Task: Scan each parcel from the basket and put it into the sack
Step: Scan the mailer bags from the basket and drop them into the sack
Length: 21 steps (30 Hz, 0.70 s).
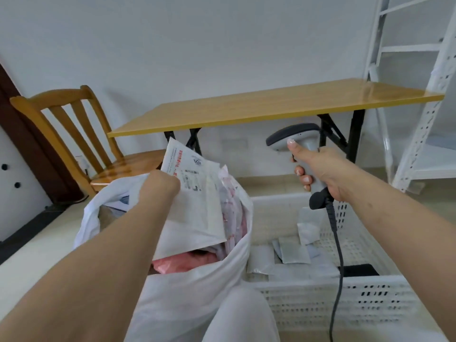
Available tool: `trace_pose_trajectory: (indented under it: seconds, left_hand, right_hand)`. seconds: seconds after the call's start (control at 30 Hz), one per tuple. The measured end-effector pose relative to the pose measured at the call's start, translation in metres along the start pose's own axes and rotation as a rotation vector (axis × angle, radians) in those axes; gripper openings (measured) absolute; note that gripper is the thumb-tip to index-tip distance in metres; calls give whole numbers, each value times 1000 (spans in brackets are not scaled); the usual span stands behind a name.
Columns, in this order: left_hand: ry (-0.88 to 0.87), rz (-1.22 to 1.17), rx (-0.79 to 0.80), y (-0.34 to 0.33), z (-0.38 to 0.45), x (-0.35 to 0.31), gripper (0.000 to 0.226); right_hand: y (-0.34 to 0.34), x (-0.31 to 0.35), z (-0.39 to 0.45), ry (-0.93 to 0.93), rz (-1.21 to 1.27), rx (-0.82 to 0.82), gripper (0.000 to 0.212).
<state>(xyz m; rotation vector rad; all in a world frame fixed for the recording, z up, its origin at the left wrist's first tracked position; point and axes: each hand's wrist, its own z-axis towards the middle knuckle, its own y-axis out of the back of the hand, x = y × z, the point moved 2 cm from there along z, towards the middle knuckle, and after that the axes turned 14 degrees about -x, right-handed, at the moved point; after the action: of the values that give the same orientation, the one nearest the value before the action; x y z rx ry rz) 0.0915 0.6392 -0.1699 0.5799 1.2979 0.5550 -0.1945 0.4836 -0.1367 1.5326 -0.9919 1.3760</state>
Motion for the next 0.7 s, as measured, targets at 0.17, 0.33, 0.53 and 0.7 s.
trace_pose_trajectory:
  seconds: [0.17,0.33,0.53,0.7]
  left_hand:
    - [-342,269,-160,-17,-10,-21,63]
    - [-765,-39,174,-136,-79,-71,45]
    - [-619,2,526,-314,-136,-60,40]
    - [-416,208,672,-445,-132,27,45]
  right_hand:
    - [-6,-41,28,-101,8,-30,45]
    - [15,-105,74,-271,-10,-136,41]
    - [52,-213,155,-507,-16,-284,34]
    - [50,-317,224,-655,-55,-252,33]
